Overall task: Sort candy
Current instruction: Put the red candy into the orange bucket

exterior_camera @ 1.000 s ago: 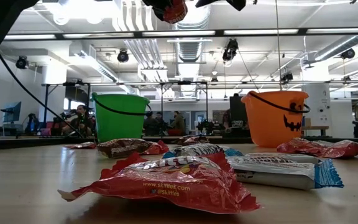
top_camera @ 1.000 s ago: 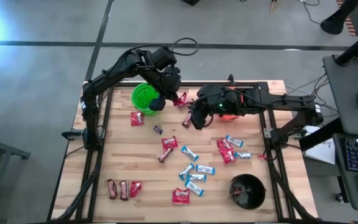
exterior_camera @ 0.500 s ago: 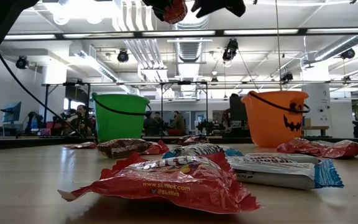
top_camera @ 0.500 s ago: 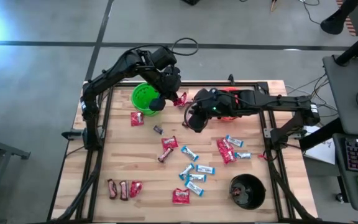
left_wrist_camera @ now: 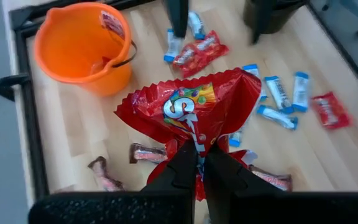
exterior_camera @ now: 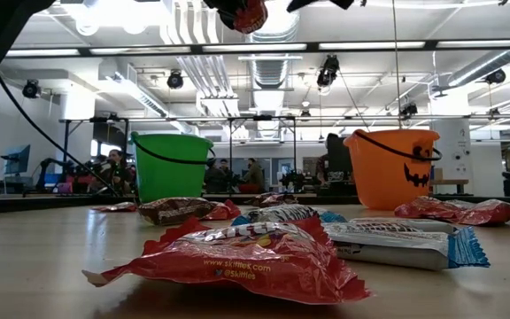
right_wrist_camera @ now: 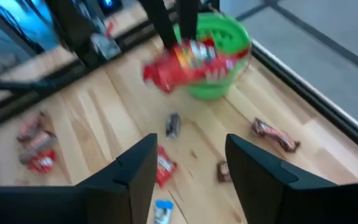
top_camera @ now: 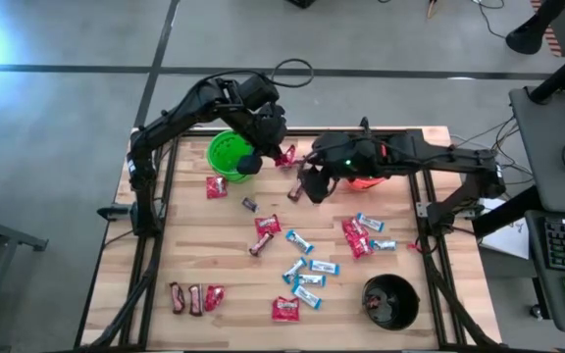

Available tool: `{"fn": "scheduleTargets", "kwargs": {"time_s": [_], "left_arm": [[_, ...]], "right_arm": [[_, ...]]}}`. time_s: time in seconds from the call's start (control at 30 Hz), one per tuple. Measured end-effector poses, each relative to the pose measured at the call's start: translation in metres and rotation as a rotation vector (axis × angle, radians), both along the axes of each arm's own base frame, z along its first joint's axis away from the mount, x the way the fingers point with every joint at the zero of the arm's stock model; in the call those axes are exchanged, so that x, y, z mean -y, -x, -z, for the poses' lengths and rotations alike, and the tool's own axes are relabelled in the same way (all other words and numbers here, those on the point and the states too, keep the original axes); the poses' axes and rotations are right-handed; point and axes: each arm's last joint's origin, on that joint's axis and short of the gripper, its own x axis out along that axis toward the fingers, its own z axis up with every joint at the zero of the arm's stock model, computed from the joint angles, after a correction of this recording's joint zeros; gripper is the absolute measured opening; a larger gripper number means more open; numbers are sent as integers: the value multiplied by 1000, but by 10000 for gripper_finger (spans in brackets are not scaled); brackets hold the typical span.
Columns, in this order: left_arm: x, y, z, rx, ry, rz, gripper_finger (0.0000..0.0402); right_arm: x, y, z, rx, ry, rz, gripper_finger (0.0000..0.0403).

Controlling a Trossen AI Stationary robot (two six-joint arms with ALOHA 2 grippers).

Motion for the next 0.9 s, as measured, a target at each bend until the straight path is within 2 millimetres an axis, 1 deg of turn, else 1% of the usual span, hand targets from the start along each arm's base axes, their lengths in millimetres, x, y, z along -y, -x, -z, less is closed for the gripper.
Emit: {"fn": "scheduleTargets", "kwargs": {"time_s": [0.1,0.2,0.4,0.5,0.6,0.9], "left_arm": [[1,-4,-1,6,-90,-45,0],[0,-7,-2,1,-191,-110,0],[-1,-7,-3,-10,-235,-163,0],[0,-8,-3,-13,-272,-198,0],[2,-9,-3,-14,-277,-196,0],[13,-13,-3,-10,-280,-156,0]], "right_arm": [[0,0,-11,71,-20,21,191],[1,0,-16,105,-22,67,192],[6,1,-15,138,-48,205,192],[9,0,-15,172,-61,316,192],[11,-2,-13,203,-83,406,192],[12,-7,-14,272,-161,430,192]]}}
